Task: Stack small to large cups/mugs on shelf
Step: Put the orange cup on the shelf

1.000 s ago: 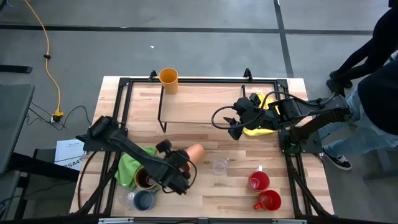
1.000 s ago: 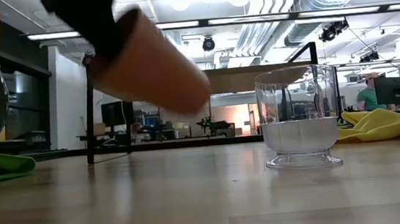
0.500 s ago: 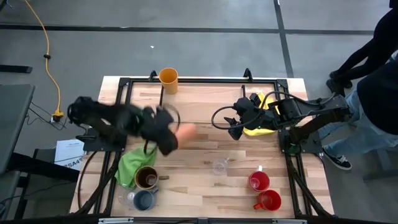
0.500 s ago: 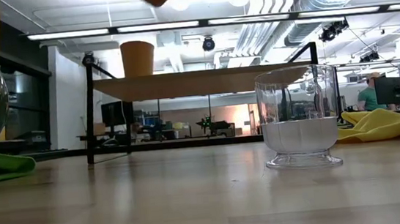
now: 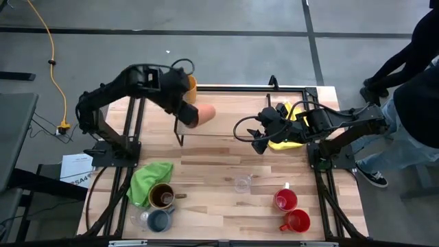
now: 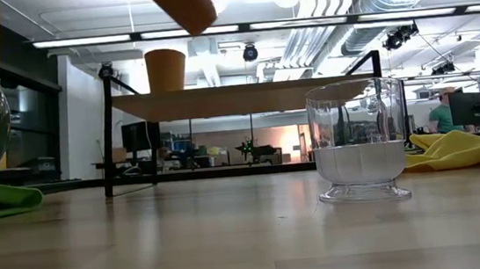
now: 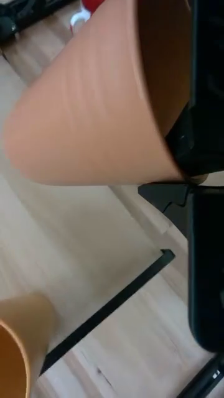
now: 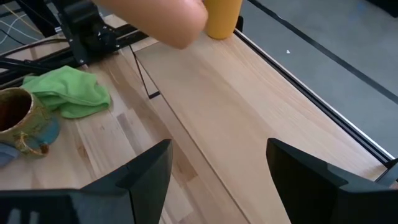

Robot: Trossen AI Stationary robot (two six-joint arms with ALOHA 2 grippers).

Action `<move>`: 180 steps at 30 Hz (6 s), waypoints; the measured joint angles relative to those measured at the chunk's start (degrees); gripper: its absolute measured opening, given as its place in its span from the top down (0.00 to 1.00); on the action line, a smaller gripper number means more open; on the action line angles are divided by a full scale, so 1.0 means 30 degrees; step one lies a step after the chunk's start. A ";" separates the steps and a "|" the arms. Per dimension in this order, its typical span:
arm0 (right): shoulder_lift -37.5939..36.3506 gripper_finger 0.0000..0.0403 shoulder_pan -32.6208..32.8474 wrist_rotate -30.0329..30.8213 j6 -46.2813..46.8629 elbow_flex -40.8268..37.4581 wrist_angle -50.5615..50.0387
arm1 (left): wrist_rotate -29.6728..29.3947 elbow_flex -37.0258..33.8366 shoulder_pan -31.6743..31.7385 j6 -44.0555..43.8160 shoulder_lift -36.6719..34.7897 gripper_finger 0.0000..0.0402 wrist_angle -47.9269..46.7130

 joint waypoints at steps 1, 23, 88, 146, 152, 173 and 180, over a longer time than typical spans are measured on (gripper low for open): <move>0.0003 0.37 0.0000 0.0000 0.0169 0.0000 -0.0043 | 0.0338 -0.0186 0.0333 0.0109 -0.0183 1.00 0.0009; 0.0007 0.37 0.0000 0.0000 0.0291 0.0000 -0.0066 | 0.3812 -0.8449 0.4363 0.0317 -0.4761 1.00 0.0001; 0.0007 0.37 0.0005 0.0007 0.0582 0.0007 0.0019 | -0.0263 -0.5808 0.2838 0.0830 -0.1770 0.72 0.4271; 0.0001 0.37 0.0004 0.0015 0.0728 0.0007 -0.0002 | -0.3017 -0.0748 -0.4665 0.3901 -0.3076 0.81 0.8674; 0.0004 0.37 0.0004 0.0015 0.0786 0.0007 0.0005 | -1.1912 -0.4957 -1.2418 0.2449 -0.3946 0.97 1.2974; 0.0007 0.37 0.0003 0.0146 0.1231 0.0007 0.0165 | -1.9275 -1.9953 -1.5481 -2.5321 -0.3610 1.00 2.1448; 0.0007 0.37 0.0000 0.0153 0.1238 0.0007 0.0165 | -2.0578 -1.9953 -1.4373 -2.9145 -0.3610 1.00 1.8897</move>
